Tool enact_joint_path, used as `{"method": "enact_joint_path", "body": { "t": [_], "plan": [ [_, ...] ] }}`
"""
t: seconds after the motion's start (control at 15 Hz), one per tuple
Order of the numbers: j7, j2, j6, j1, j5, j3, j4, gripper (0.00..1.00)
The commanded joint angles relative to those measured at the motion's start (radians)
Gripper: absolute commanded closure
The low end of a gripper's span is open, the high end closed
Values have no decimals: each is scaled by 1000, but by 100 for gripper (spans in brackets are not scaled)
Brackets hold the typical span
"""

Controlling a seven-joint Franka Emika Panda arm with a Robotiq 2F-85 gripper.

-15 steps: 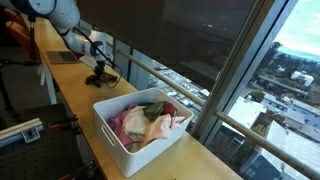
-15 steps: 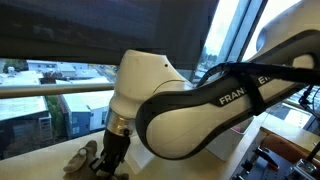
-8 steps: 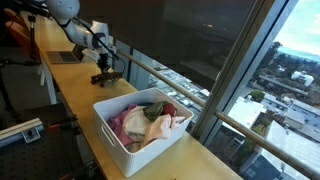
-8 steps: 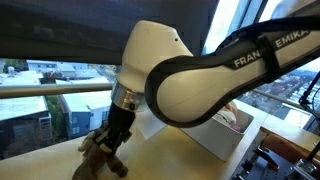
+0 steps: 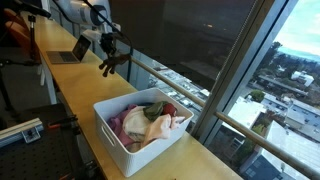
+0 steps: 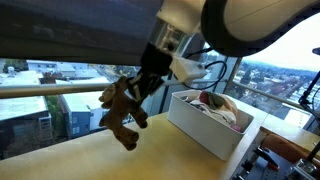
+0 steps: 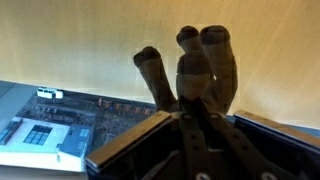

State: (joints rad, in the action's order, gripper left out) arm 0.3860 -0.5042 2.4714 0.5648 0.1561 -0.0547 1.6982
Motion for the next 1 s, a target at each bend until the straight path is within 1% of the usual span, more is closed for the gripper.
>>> {"method": "enact_joint_path", "body": {
  "t": [0.0, 0.2, 0.4, 0.73, 0.93],
  "plan": [
    [64, 221, 8, -40, 86, 27, 205, 99],
    [107, 360, 7, -117, 162, 34, 333, 99],
    [107, 492, 8, -221, 199, 28, 463, 99],
    [44, 701, 11, -415, 188, 32, 664, 99],
    [-2, 781, 12, -511, 168, 36, 740, 99]
  ]
}}
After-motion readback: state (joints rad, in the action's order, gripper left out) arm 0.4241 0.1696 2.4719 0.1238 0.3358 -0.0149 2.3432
